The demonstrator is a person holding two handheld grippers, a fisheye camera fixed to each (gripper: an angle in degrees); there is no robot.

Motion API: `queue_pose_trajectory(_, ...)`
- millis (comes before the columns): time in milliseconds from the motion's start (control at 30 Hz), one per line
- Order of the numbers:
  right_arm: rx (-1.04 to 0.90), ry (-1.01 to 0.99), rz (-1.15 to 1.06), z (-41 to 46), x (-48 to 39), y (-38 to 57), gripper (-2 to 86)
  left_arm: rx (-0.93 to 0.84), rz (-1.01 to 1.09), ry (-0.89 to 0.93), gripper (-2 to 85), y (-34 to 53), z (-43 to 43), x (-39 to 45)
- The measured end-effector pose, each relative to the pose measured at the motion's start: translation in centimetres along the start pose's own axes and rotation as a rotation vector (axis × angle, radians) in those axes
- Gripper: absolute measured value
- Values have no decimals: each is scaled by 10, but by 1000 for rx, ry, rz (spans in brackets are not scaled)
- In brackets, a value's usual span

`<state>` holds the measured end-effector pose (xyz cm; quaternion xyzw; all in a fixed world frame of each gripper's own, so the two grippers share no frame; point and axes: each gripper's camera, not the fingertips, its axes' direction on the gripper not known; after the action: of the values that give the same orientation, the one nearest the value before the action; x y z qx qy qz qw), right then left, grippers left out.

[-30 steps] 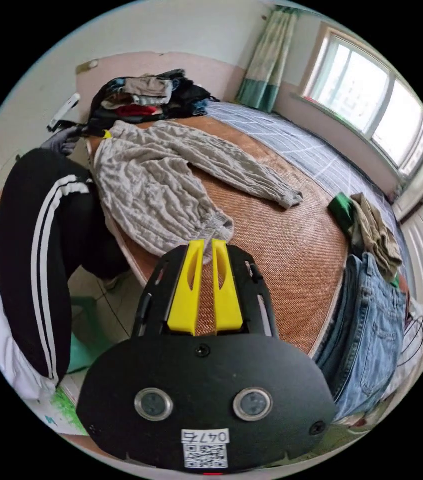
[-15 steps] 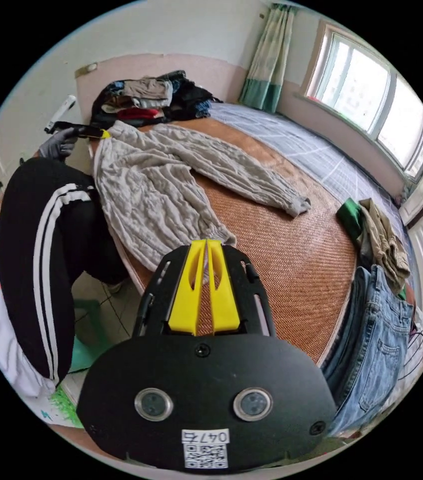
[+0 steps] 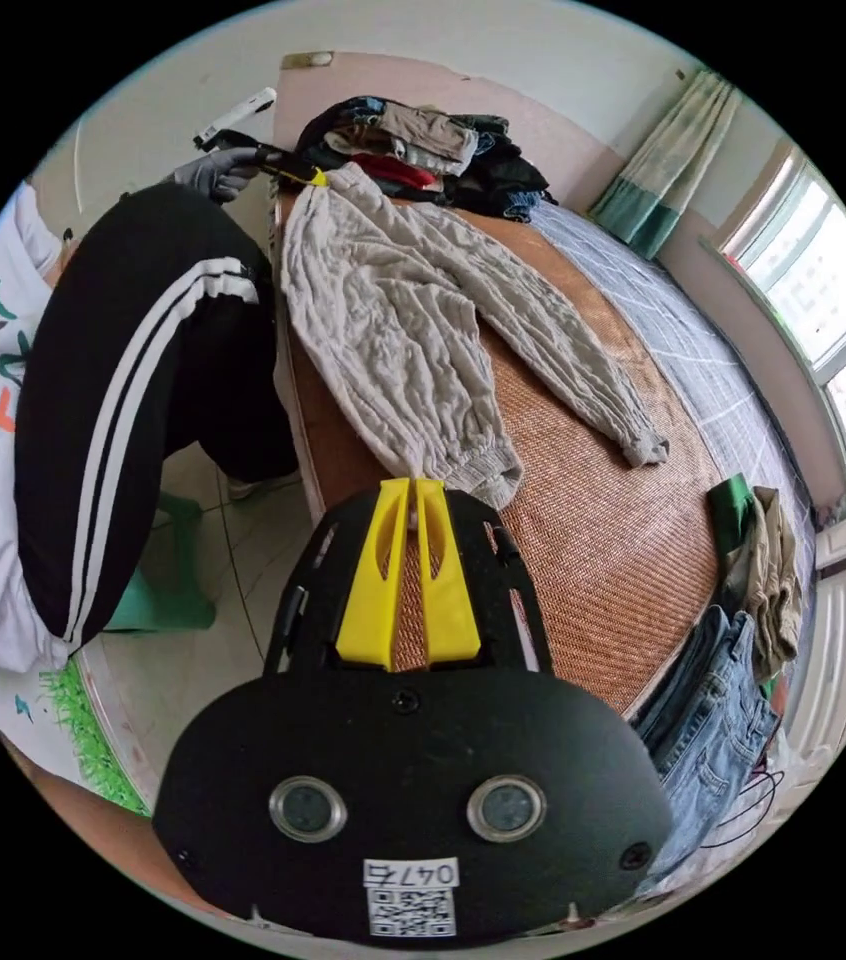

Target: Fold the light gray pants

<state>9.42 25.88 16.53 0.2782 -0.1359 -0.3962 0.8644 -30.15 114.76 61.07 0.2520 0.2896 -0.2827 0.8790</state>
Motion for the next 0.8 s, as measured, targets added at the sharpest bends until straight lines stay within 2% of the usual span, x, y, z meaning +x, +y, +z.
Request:
queue_pose_trajectory(67,139,-43,95,-38,13,16,-1,8,16,14,-3,15,-27,0)
queue_pose_trajectory(200,271,-74,163,-83,17,40,-1,6,54,88,-2,48,-68,9)
queue_pose_trajectory(300,242,-27,201,-86,25,35,-1,-31,86,94,0,58,-71,16)
queue_pose_trajectory(500,170,132,244,-56,90,-25,-1,5,8,210,7,2,-42,-17)
queue_pose_trajectory(600,127,143,285,-24,141,-60,-1,-12,-49,278,12,-42,-7,-45)
queue_pose_trajectory(800,-34,155,404,73,237,-113,1,-73,-84,229,44,-135,85,-58)
